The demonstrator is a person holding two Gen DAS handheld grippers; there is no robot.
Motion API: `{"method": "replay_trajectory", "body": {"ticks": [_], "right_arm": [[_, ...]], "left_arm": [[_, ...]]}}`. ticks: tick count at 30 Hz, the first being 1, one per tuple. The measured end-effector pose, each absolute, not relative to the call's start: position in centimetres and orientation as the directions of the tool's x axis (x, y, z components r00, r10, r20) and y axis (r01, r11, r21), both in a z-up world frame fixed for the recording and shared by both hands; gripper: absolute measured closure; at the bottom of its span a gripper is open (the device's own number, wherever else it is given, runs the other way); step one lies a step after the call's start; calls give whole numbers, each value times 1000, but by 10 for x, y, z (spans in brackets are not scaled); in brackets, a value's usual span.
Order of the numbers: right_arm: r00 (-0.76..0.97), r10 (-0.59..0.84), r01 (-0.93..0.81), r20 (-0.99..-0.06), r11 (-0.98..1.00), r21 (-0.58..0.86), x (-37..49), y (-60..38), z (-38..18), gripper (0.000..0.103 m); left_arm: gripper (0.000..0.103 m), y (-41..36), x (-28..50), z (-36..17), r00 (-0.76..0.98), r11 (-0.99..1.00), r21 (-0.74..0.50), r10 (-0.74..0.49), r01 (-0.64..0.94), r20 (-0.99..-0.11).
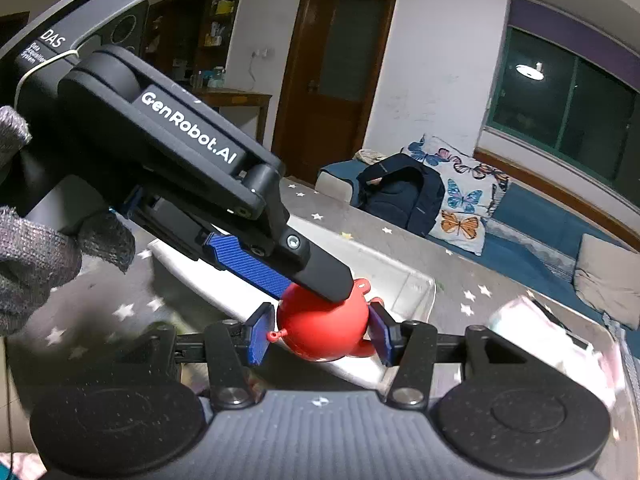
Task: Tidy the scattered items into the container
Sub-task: 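Carry the red toy into the box beside the bunny and release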
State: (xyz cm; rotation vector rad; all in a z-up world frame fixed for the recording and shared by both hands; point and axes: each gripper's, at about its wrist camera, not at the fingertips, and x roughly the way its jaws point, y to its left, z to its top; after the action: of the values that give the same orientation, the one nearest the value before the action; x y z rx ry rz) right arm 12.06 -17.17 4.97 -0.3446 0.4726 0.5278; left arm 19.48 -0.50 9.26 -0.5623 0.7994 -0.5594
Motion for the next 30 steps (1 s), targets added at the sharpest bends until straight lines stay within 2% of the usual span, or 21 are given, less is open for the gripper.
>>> {"method": "replay_trajectory", "body": {"ticks": [10,18,30], "right_arm": [[694,351,-591,-629,776,-220,205,-149,16,53],[661,298,-606,-689,753,-256,229,-137,-12,54],[588,293,-614,-754,768,-181,243,-144,-18,53]], "left_arm": [[59,9,272,43,534,694,-706,-654,139,-537],[58,7,291,18,511,702,-704,-647,109,-566],[59,7,301,3,493,691,-719,-653,77,-575]]}}
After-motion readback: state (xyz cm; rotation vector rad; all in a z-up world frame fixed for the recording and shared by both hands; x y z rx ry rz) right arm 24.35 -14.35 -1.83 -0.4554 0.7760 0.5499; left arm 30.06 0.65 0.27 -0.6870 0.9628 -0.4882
